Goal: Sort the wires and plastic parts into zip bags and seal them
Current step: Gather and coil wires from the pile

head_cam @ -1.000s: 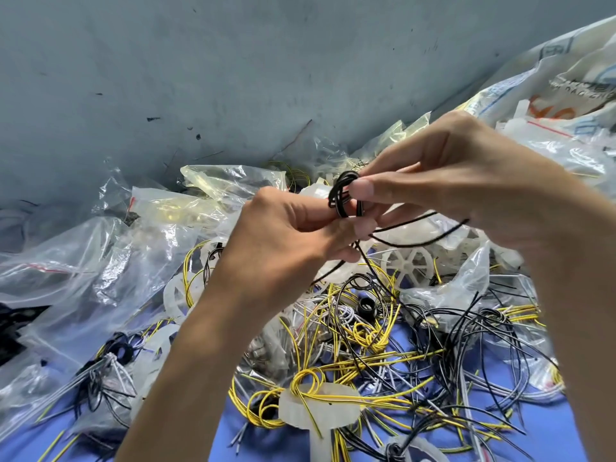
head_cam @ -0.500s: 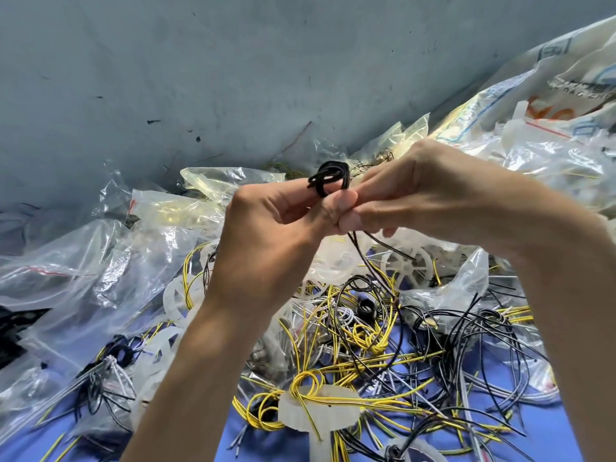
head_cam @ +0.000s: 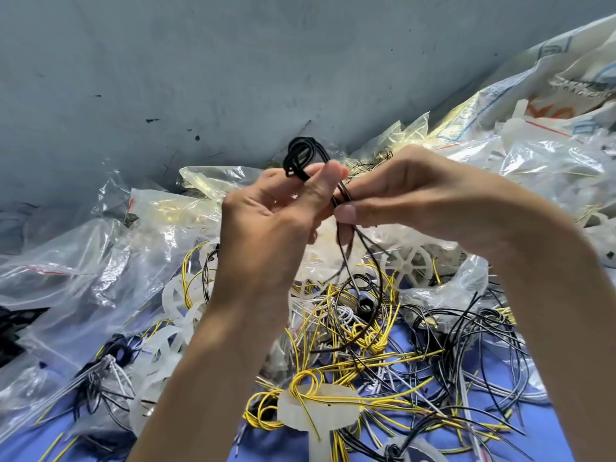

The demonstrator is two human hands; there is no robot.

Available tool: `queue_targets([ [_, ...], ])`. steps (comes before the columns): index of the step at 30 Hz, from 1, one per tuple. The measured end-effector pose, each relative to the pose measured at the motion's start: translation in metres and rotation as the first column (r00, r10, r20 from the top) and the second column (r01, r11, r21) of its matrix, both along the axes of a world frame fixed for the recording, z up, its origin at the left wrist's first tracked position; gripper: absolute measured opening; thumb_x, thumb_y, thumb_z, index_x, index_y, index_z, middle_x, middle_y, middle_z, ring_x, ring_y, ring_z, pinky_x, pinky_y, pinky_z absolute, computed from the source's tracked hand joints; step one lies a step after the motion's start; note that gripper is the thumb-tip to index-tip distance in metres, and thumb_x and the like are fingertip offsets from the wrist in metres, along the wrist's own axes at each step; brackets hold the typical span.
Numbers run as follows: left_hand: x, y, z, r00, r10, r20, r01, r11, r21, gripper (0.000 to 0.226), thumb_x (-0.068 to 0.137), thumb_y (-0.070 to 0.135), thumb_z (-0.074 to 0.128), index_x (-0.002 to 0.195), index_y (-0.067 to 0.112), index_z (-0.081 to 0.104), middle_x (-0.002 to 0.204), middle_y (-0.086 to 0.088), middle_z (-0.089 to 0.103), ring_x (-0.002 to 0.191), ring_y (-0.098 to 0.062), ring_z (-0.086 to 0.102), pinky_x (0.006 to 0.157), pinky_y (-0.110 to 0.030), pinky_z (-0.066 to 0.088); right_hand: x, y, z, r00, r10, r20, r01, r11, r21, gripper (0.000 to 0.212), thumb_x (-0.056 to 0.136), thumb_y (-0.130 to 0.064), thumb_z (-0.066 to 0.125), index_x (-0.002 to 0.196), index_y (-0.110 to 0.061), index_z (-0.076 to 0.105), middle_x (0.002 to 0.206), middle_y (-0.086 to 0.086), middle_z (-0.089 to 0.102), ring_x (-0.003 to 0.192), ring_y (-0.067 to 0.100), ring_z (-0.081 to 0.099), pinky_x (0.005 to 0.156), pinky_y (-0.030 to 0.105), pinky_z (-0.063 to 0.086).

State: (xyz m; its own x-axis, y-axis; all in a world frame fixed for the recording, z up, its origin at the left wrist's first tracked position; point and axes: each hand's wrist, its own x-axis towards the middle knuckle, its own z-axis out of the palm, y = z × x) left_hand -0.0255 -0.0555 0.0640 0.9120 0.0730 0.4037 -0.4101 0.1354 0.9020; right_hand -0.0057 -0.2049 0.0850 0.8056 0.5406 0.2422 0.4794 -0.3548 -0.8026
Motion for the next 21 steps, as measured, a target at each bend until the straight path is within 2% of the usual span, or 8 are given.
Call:
queue_targets([
  [2, 0.003, 0.004, 0.001, 1.000, 0.013, -0.019, -0.012, 0.999, 0.037, 0.006, 0.077, 0.022, 0.071, 0.073, 0.018, 0.072, 0.052, 0.012, 0.055, 0.047, 0.001, 0.048, 0.048, -0.010, 0.038, 0.001, -0.002, 0.001, 0.998, -0.043, 0.038, 0.043, 0.999, 0.010, 0.026, 0.075, -0.036, 0.068, 0.076, -0.011, 0.076, 0.080, 0.037, 0.057, 0.076, 0.022, 0.040, 0.071, 0.039, 0.025],
  [7, 0.007, 0.012, 0.001, 1.000, 0.029, -0.008, -0.027, 0.985, 0.170, 0.024, 0.085, 0.007, 0.061, 0.065, 0.020, 0.067, 0.058, 0.006, 0.065, 0.056, -0.006, 0.066, 0.055, -0.012, 0.049, 0.000, -0.006, 0.003, 0.963, -0.149, 0.223, 0.174, 0.980, -0.096, 0.019, 0.078, -0.033, 0.068, 0.081, -0.016, 0.077, 0.072, 0.024, 0.062, 0.056, 0.028, 0.039, 0.050, 0.027, 0.028],
  [9, 0.008, 0.016, 0.001, 1.000, 0.004, 0.022, -0.010, 0.960, 0.281, 0.013, 0.077, 0.016, 0.064, 0.066, 0.022, 0.065, 0.061, 0.006, 0.067, 0.064, -0.011, 0.071, 0.062, -0.018, 0.054, 0.001, -0.007, 0.003, 0.936, -0.188, 0.297, 0.236, 0.962, -0.134, 0.012, 0.080, -0.031, 0.068, 0.081, -0.024, 0.078, 0.065, 0.004, 0.068, 0.061, 0.028, 0.052, 0.052, 0.031, 0.038],
  [11, 0.009, 0.021, 0.001, 0.999, -0.024, 0.042, 0.004, 0.903, 0.429, 0.009, 0.070, 0.023, 0.058, 0.066, 0.024, 0.066, 0.065, 0.007, 0.068, 0.069, -0.012, 0.072, 0.062, -0.017, 0.052, 0.001, -0.007, 0.002, 0.902, -0.228, 0.367, 0.304, 0.938, -0.165, 0.009, 0.081, -0.028, 0.069, 0.082, -0.031, 0.077, 0.064, -0.009, 0.069, 0.060, 0.018, 0.056, 0.056, 0.032, 0.043],
  [14, 0.006, 0.029, 0.005, 0.996, -0.086, 0.010, 0.066, 0.833, 0.549, 0.006, 0.067, 0.028, 0.063, 0.070, 0.029, 0.069, 0.073, 0.008, 0.072, 0.072, -0.011, 0.071, 0.066, -0.019, 0.054, -0.001, -0.006, 0.001, 0.875, -0.227, 0.427, 0.345, 0.912, -0.223, 0.009, 0.077, -0.030, 0.072, 0.084, -0.033, 0.076, 0.075, -0.004, 0.069, 0.066, 0.015, 0.055, 0.063, 0.030, 0.044],
  [17, 0.004, 0.035, 0.006, 0.985, -0.168, -0.034, 0.154, 0.781, 0.605, 0.009, 0.066, 0.034, 0.072, 0.073, 0.031, 0.070, 0.075, 0.006, 0.073, 0.073, -0.009, 0.071, 0.073, -0.028, 0.056, -0.003, -0.007, 0.003, 0.890, -0.197, 0.411, 0.311, 0.922, -0.232, 0.006, 0.073, -0.029, 0.076, 0.078, -0.033, 0.075, 0.082, -0.007, 0.067, 0.073, 0.007, 0.057, 0.063, 0.020, 0.042],
  [19, 0.005, 0.038, 0.006, 0.971, -0.227, -0.076, 0.226, 0.765, 0.603, 0.017, 0.062, 0.037, 0.081, 0.073, 0.028, 0.071, 0.073, 0.002, 0.073, 0.067, -0.007, 0.068, 0.067, -0.020, 0.053, -0.005, -0.008, 0.005, 0.913, -0.165, 0.373, 0.262, 0.938, -0.226, 0.007, 0.070, -0.029, 0.077, 0.074, -0.034, 0.074, 0.079, -0.010, 0.068, 0.072, 0.004, 0.060, 0.064, 0.017, 0.043],
  [21, 0.006, 0.039, 0.005, 0.950, -0.277, -0.143, 0.309, 0.779, 0.546, 0.023, 0.057, 0.036, 0.083, 0.074, 0.026, 0.071, 0.072, 0.001, 0.072, 0.065, -0.007, 0.065, 0.062, -0.016, 0.052, -0.007, -0.008, 0.006, 0.926, -0.134, 0.354, 0.219, 0.952, -0.212, 0.007, 0.069, -0.030, 0.076, 0.072, -0.036, 0.073, 0.076, -0.012, 0.069, 0.071, 0.005, 0.061, 0.068, 0.023, 0.046],
])
